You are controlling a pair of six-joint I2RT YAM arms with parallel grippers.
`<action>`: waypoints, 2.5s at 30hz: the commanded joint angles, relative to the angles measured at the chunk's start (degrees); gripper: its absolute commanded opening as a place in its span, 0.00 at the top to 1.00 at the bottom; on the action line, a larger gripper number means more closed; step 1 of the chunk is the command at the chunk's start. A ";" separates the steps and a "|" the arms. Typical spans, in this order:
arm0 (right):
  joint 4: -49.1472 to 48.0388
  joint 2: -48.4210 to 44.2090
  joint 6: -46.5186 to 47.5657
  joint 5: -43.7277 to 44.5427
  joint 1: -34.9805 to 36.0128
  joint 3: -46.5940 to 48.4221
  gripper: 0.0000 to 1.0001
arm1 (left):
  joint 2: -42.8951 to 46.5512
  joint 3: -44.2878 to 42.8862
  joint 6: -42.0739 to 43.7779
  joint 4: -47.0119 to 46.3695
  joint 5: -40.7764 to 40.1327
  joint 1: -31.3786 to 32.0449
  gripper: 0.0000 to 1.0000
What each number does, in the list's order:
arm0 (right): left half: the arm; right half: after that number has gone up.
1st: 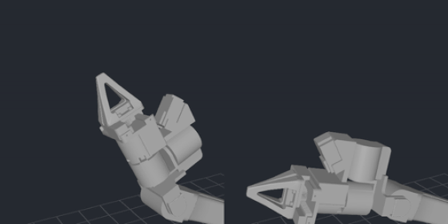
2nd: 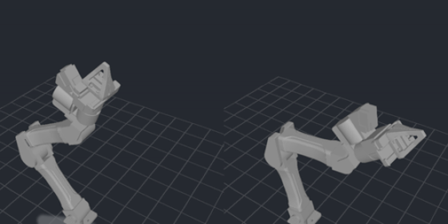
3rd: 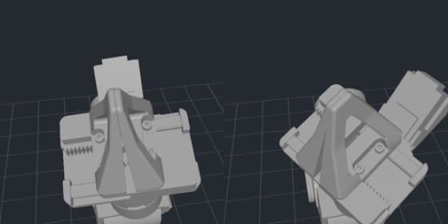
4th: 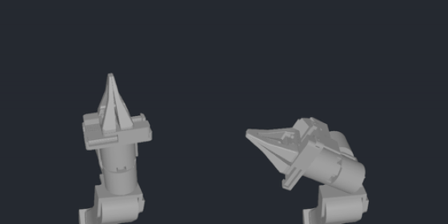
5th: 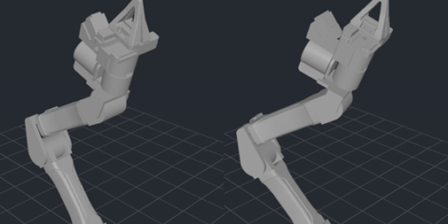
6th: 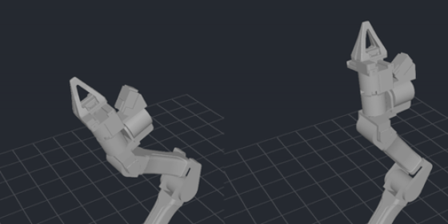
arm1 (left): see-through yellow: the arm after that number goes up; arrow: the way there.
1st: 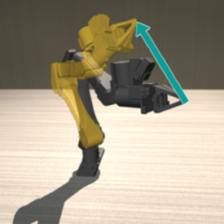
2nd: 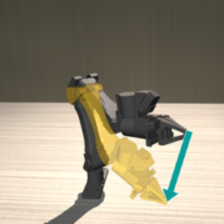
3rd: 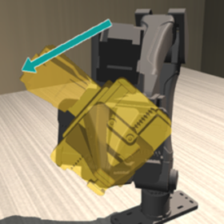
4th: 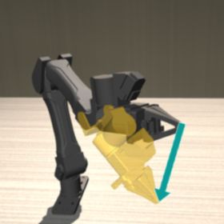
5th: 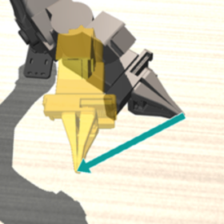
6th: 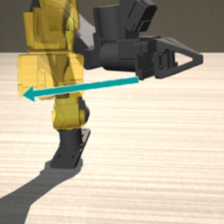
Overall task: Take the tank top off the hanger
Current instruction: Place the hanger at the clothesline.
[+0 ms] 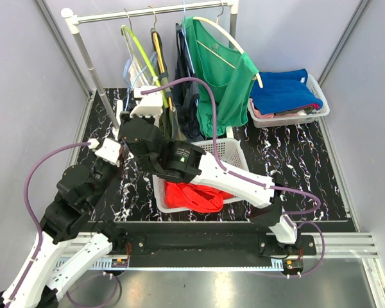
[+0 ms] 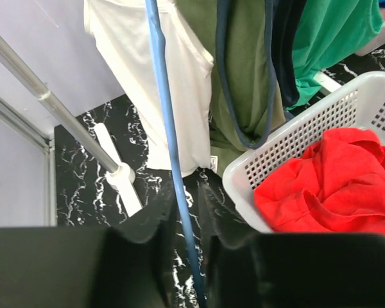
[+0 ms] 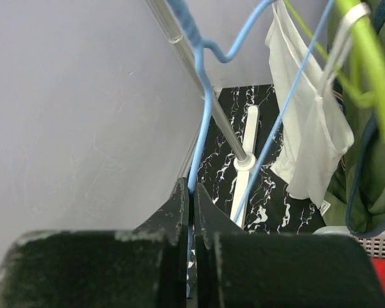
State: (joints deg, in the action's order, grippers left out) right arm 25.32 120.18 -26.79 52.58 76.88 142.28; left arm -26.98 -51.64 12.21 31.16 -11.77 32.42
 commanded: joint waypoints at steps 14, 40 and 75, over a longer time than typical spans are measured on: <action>-6.42 -5.56 7.27 -6.26 0.46 -4.37 0.41 | 4.21 0.49 -9.21 -0.05 -7.12 -6.84 1.00; -32.97 -40.11 13.25 -0.19 0.46 -52.01 0.25 | -11.51 -8.83 -10.62 -9.62 -10.55 -10.54 1.00; -26.11 -49.69 8.16 1.92 0.37 -61.24 0.26 | -32.86 -26.85 -14.66 -4.00 -0.29 -20.82 1.00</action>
State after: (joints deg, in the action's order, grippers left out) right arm -0.34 72.42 -17.23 52.07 76.95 81.49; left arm -57.91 -75.33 -0.01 27.70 -15.75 13.19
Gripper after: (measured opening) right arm 0.743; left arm 0.024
